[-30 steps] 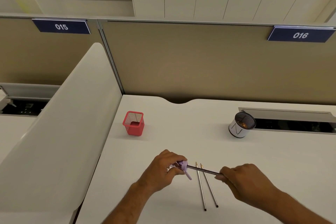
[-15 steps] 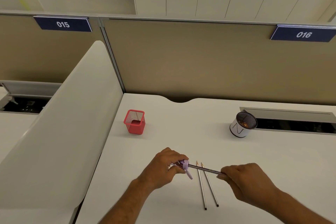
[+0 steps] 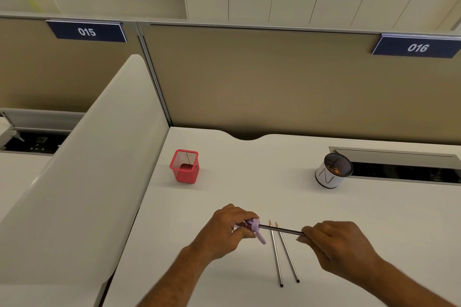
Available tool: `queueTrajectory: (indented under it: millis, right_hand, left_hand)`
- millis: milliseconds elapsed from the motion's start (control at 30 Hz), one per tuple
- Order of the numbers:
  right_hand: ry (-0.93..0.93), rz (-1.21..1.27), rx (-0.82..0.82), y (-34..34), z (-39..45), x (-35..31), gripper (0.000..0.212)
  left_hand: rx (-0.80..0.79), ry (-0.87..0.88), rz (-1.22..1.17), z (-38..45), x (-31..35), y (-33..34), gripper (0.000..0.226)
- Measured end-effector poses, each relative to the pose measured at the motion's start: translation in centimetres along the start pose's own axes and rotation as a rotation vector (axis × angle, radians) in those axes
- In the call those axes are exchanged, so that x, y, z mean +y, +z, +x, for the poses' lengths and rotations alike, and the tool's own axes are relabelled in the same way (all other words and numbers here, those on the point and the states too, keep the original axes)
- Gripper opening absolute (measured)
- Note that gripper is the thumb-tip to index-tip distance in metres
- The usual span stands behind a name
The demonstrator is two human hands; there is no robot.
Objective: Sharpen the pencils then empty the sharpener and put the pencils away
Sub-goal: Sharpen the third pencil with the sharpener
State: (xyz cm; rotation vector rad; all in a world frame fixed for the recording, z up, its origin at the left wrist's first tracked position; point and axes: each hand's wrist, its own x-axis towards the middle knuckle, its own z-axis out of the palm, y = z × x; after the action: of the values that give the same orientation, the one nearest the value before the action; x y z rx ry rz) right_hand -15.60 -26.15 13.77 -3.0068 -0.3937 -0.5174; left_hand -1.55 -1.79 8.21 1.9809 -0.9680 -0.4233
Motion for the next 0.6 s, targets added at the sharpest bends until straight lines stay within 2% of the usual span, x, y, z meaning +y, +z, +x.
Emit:
queueTrajectory:
  millis: [67, 300, 433, 600]
  right_hand:
    - [0.034, -0.005, -0.048, -0.04, 0.01, -0.12, 0.031]
    - [0.08, -0.062, -0.221, -0.68, 0.14, -0.53, 0.027]
    - [0.19, 0.113, -0.169, -0.97, -0.15, -0.59, 0.025]
    - [0.02, 0.008, -0.038, -0.37, -0.33, -0.24, 0.03]
  left_hand:
    - [-0.002, 0.008, 0.015, -0.02, 0.06, -0.1, 0.021]
    - [-0.026, 0.052, 0.049, 0.08, 0.53, -0.39, 0.014]
    - [-0.041, 0.034, 0.029, 0.09, 0.68, -0.23, 0.015]
    - [-0.021, -0.006, 0.001, 0.05, 0.59, -0.23, 0.02]
